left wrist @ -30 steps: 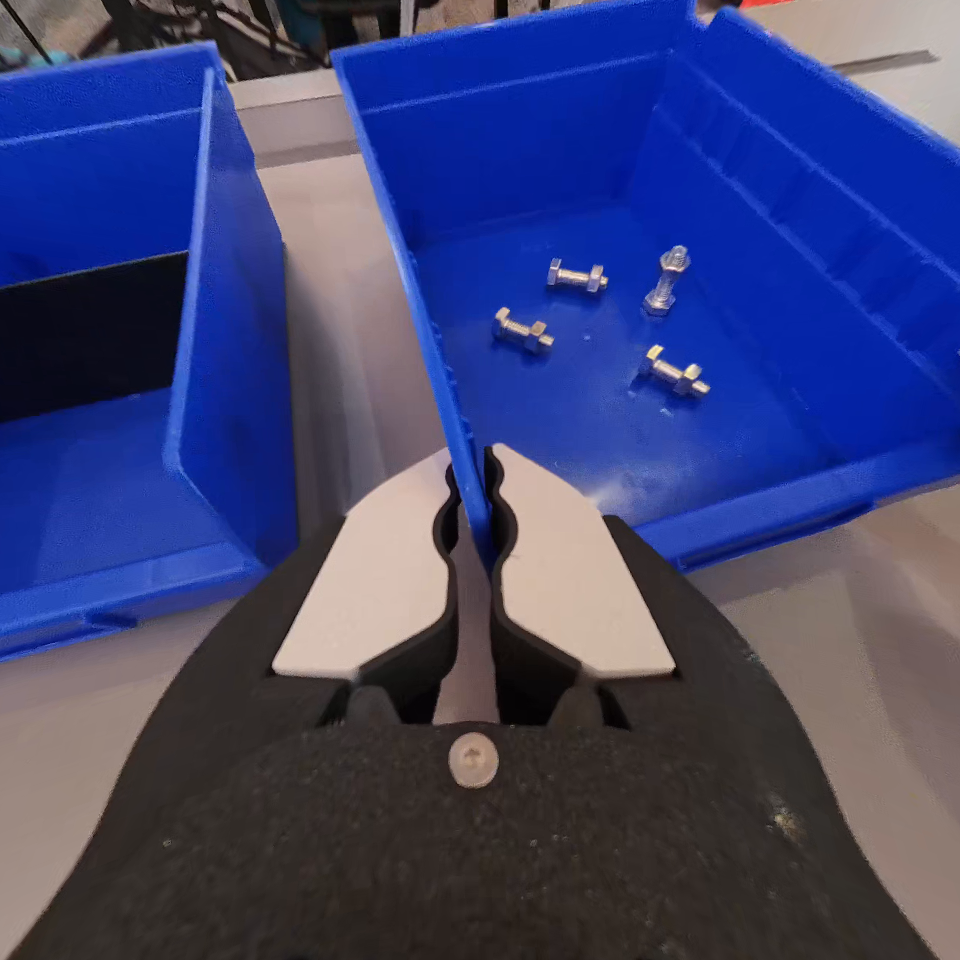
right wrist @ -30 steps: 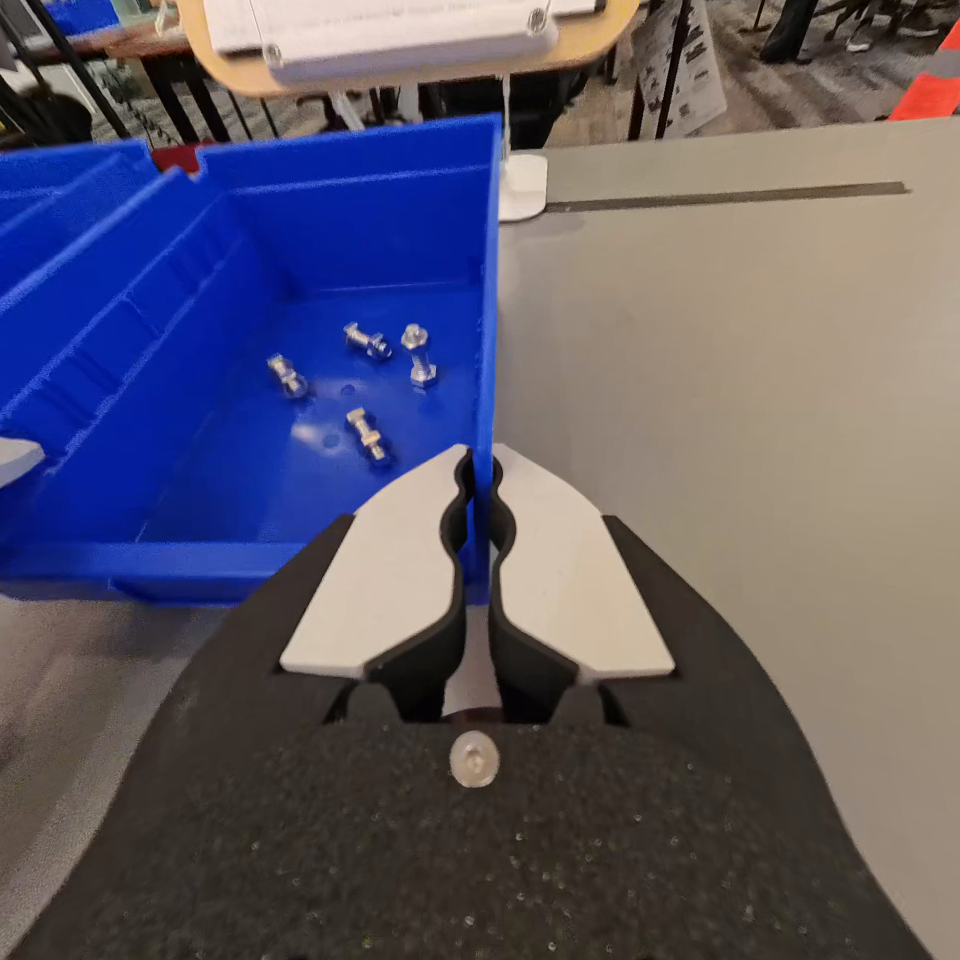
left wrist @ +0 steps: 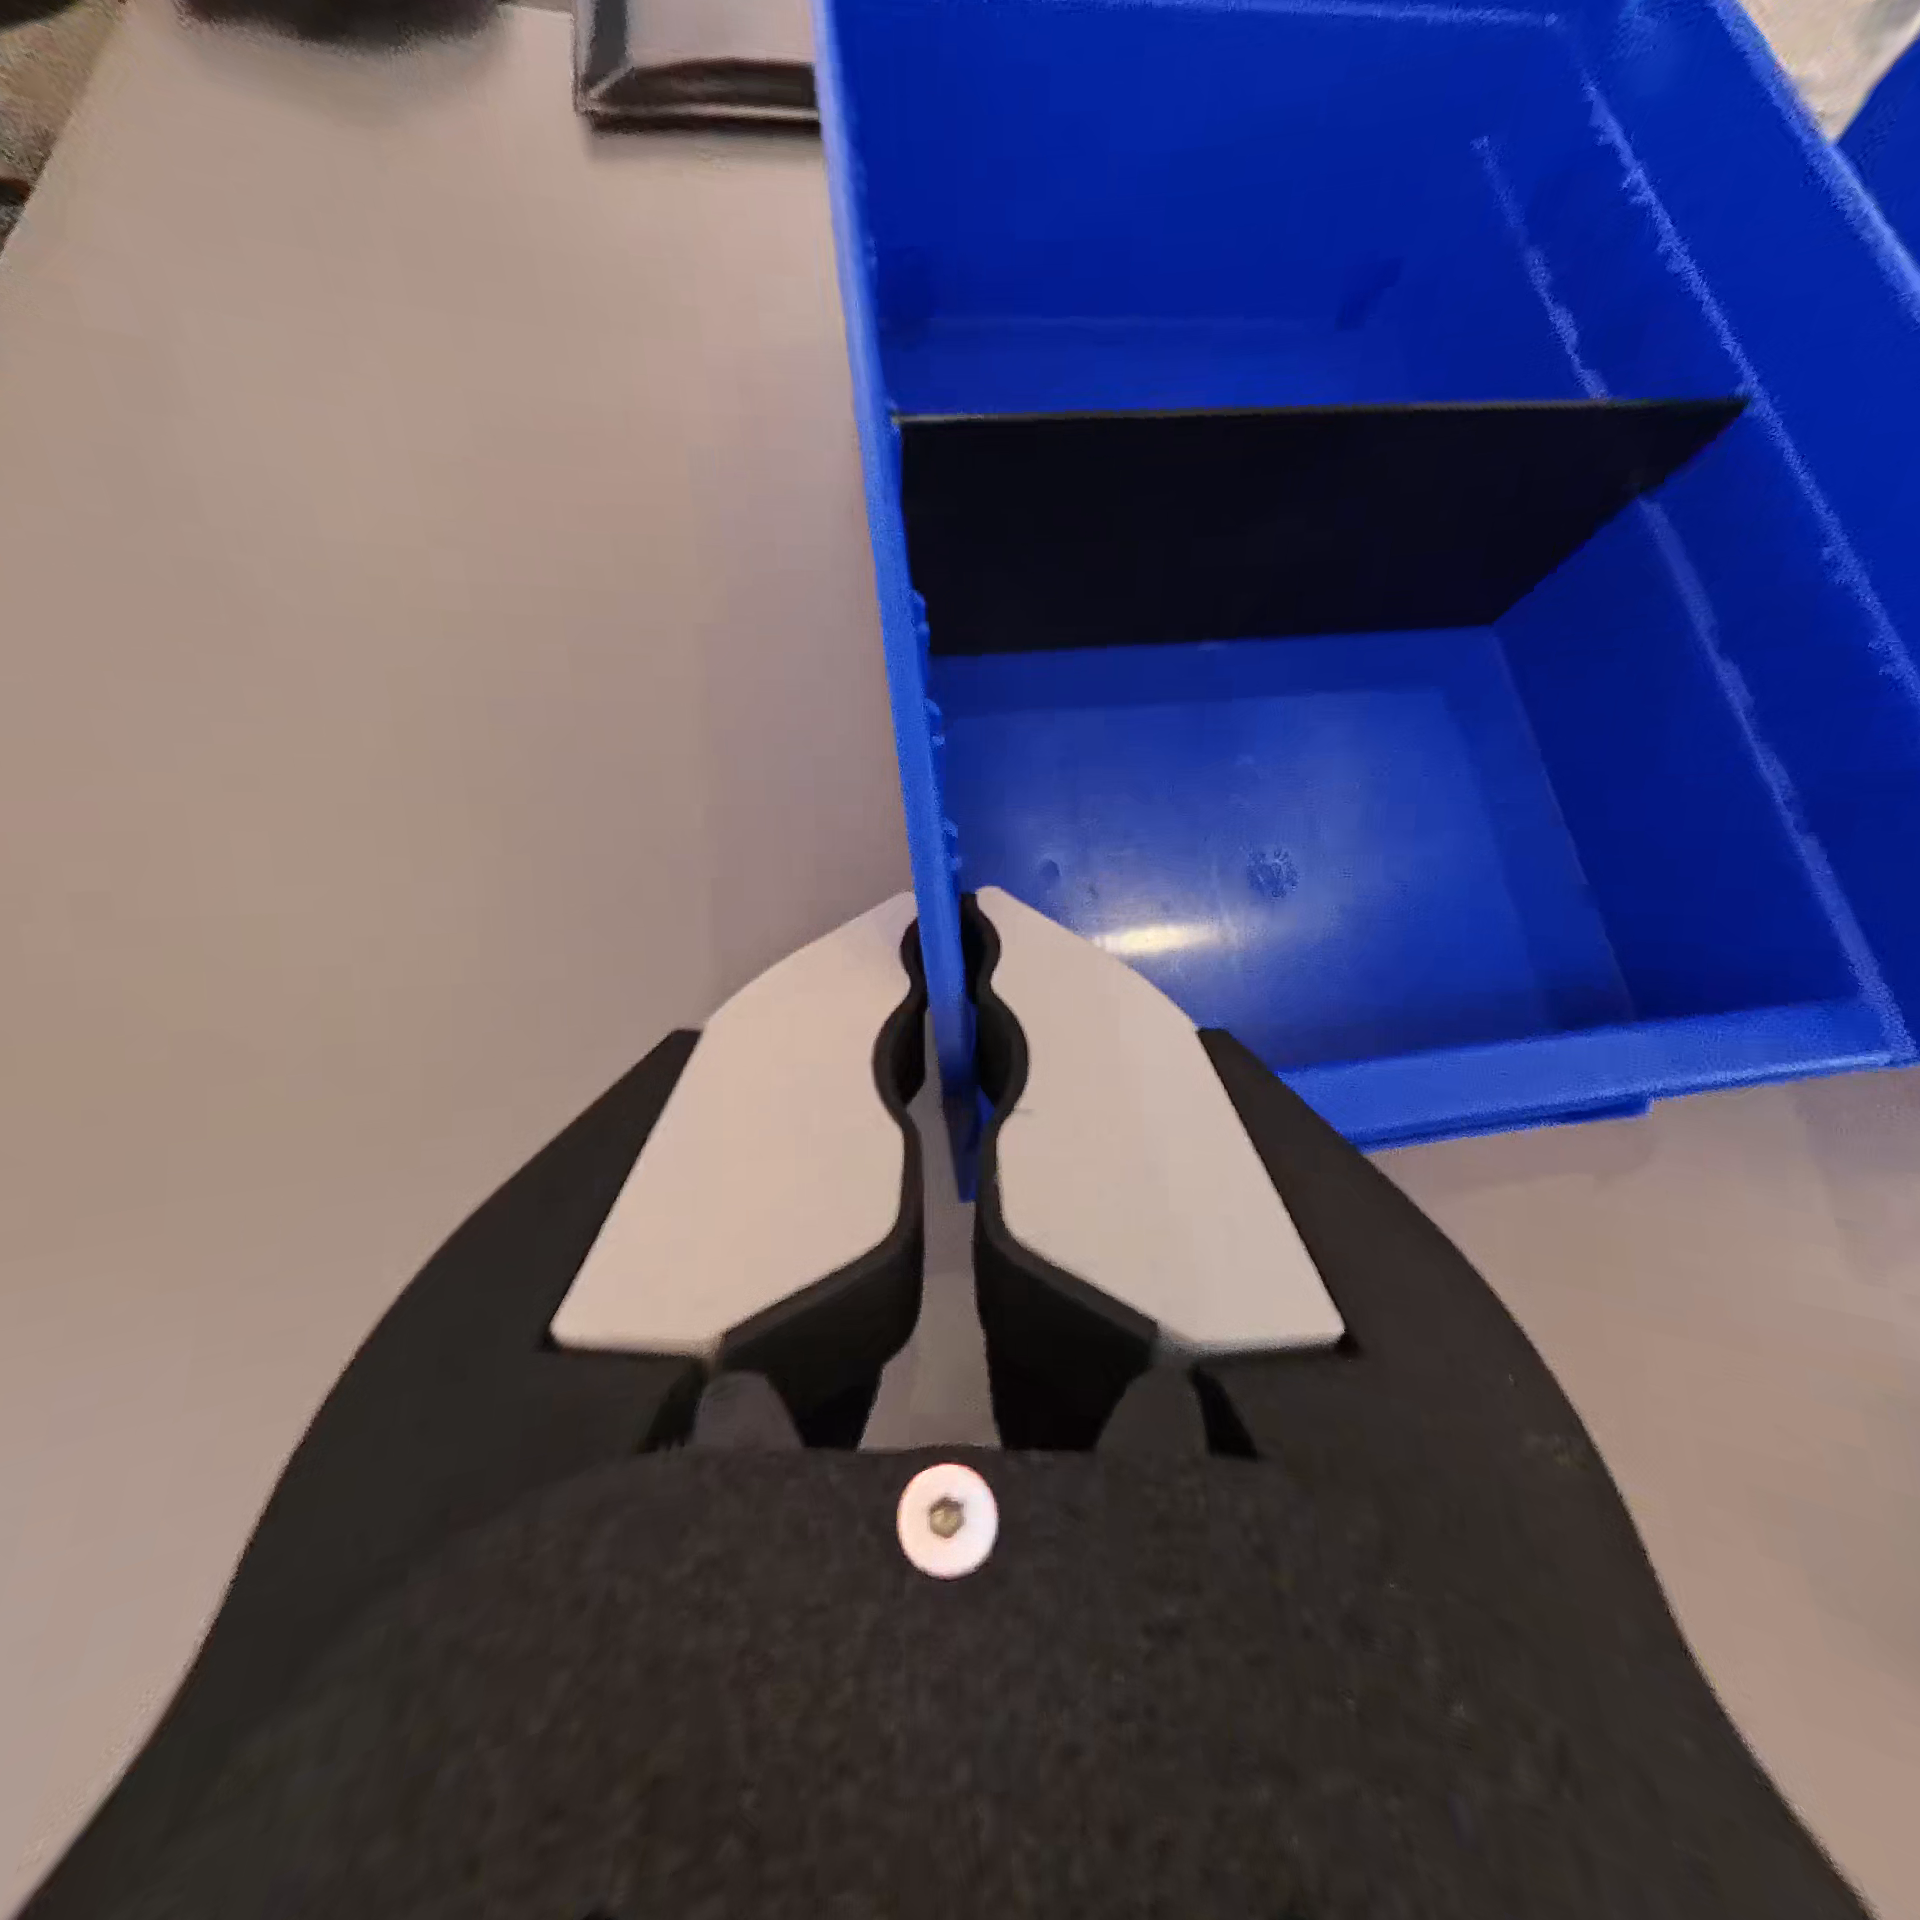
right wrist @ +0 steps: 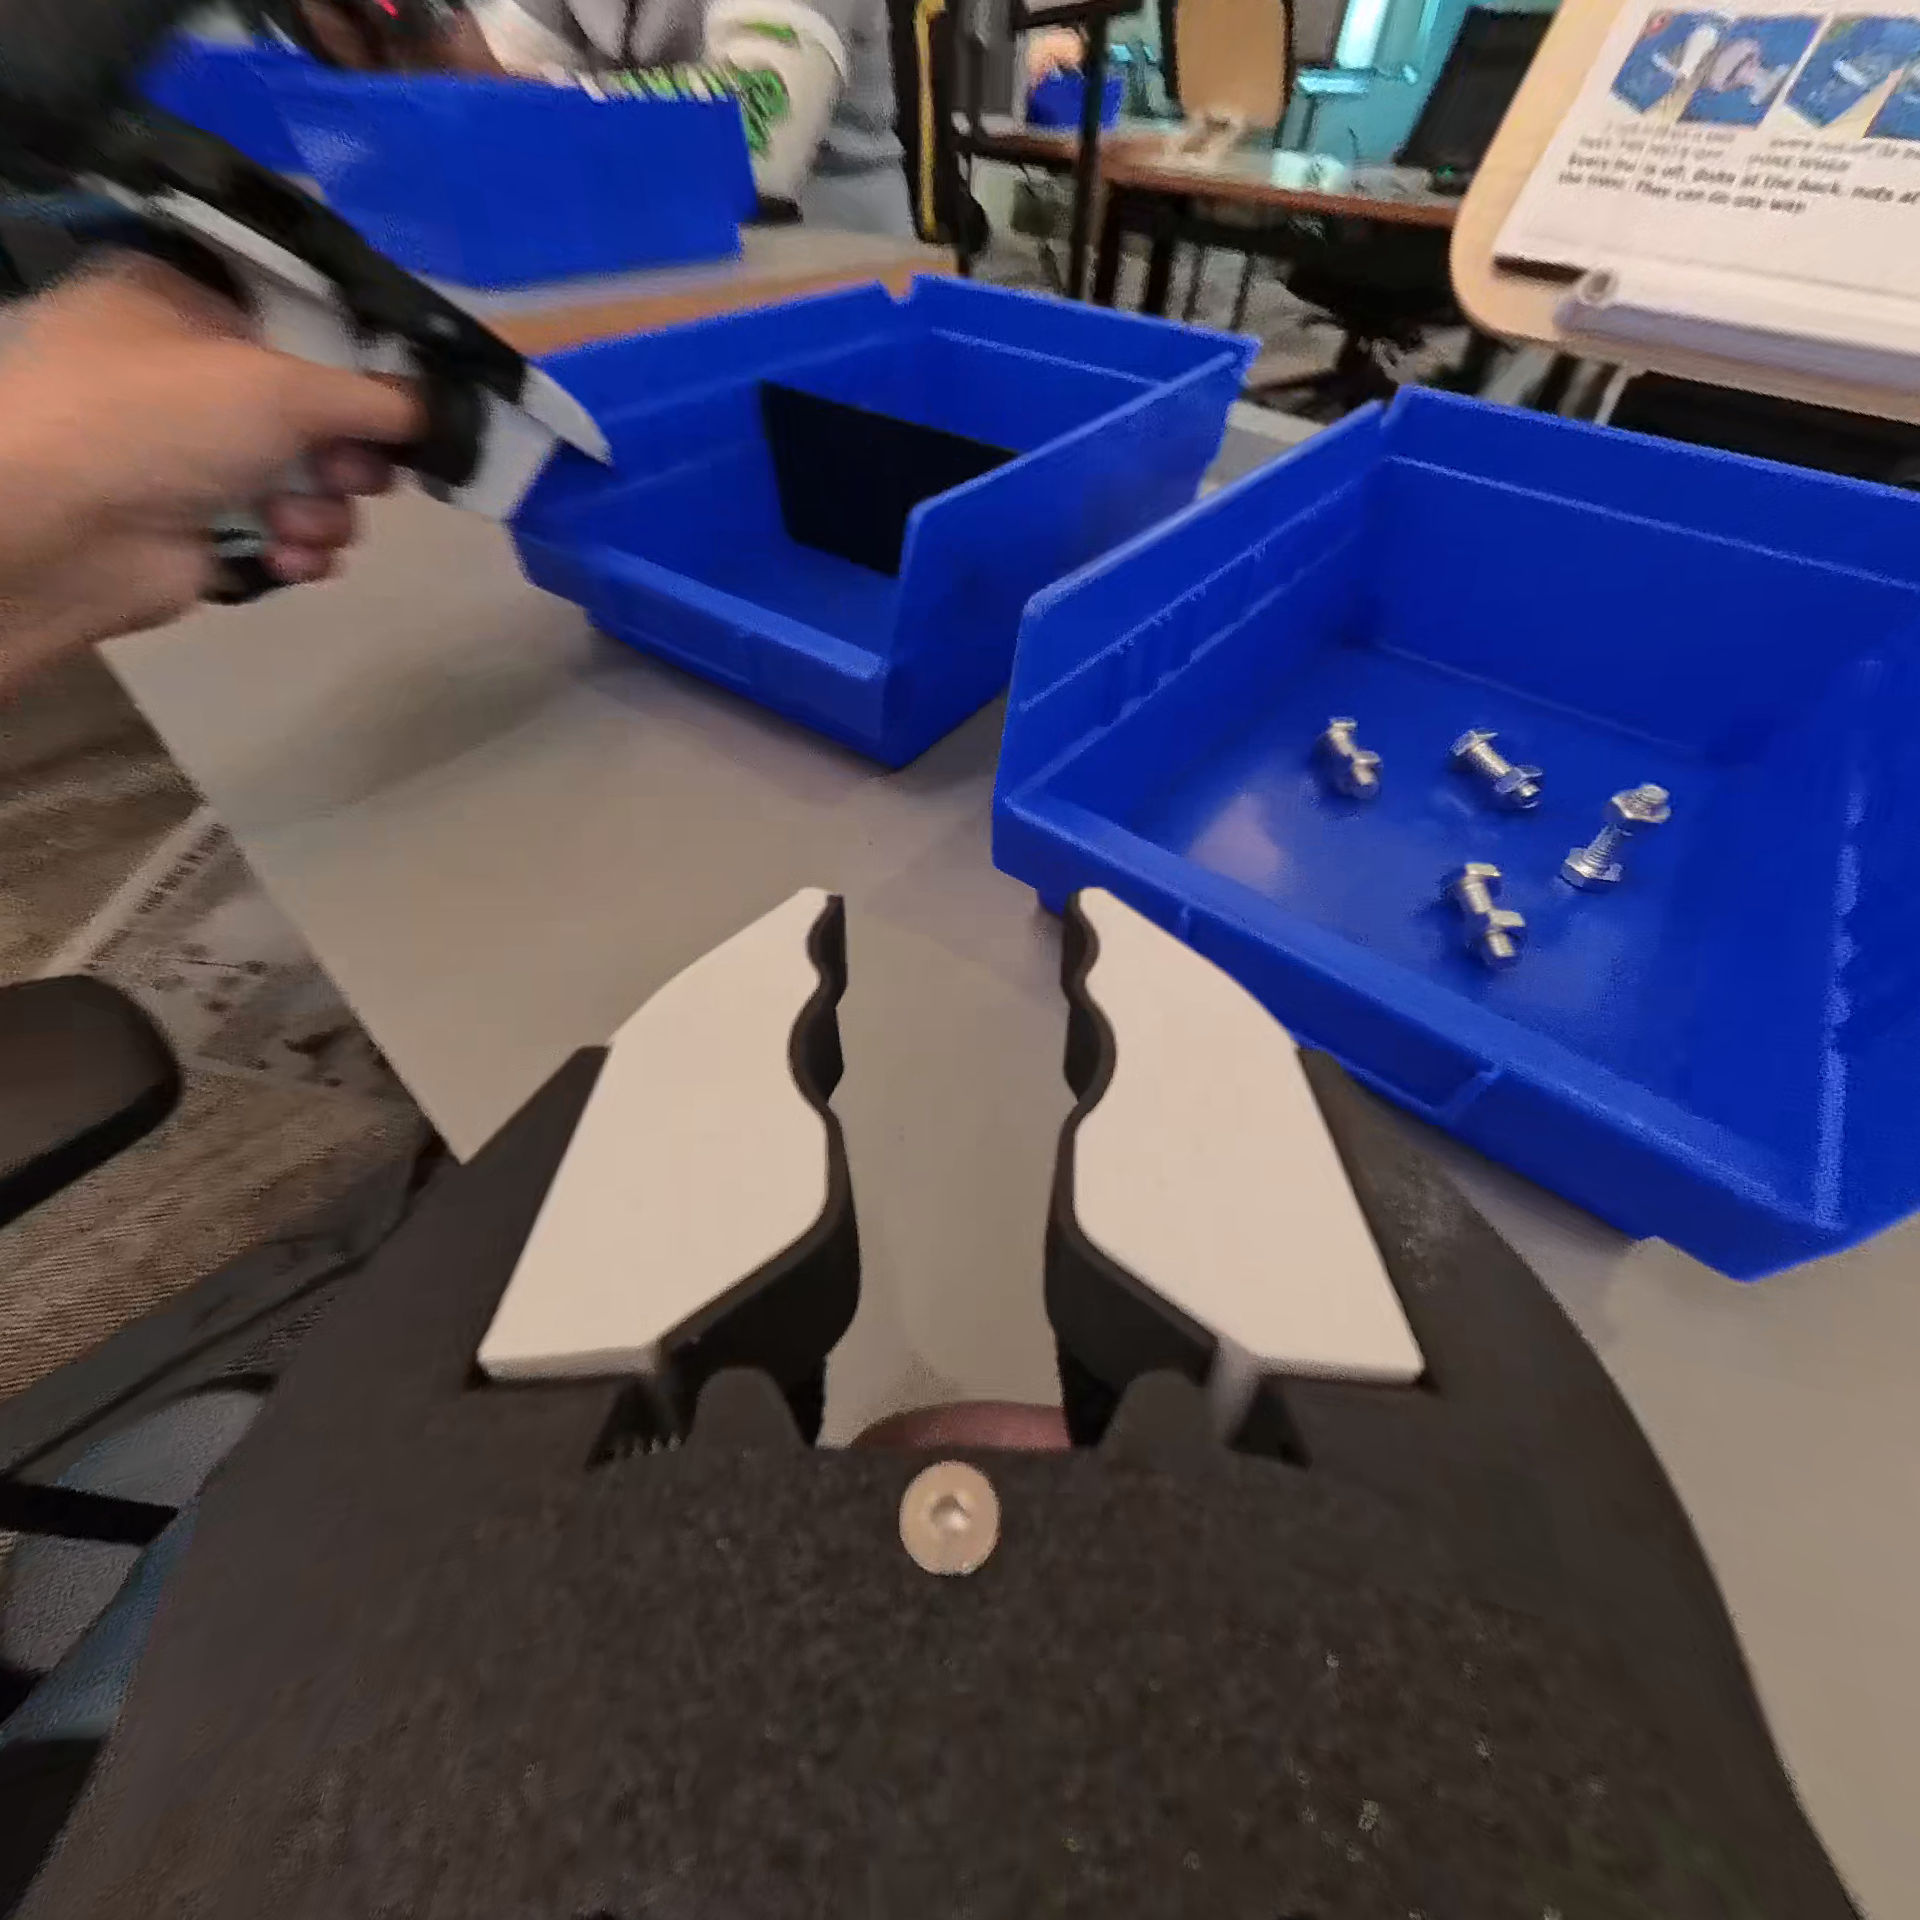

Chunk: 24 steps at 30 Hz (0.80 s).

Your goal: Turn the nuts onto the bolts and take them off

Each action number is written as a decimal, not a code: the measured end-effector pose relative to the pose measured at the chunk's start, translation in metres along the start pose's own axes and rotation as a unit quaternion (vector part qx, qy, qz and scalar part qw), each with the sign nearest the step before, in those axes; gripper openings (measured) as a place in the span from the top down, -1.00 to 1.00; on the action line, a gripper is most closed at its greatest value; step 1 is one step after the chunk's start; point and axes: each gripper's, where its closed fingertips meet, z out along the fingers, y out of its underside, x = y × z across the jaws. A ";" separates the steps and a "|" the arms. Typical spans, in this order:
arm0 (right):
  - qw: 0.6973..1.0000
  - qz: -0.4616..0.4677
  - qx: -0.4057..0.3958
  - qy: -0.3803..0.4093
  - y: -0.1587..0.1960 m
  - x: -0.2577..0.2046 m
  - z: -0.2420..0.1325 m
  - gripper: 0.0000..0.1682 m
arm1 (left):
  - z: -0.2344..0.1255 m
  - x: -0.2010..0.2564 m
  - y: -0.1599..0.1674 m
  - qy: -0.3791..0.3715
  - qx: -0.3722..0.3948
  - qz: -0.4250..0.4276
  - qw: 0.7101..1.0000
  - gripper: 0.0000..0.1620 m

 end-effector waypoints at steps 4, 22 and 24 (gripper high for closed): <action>0.999 0.028 -0.035 -0.007 -0.004 -0.037 0.039 0.13 | -0.046 0.009 0.039 -0.023 0.023 -0.004 0.999 0.96; 0.994 0.018 0.018 0.102 -0.089 -0.038 0.036 0.94 | -0.185 0.073 0.029 -0.082 0.203 0.057 0.974 0.93; 0.987 0.005 0.068 0.143 -0.123 -0.003 0.008 0.94 | -0.190 0.105 -0.014 -0.081 0.234 0.085 0.965 0.94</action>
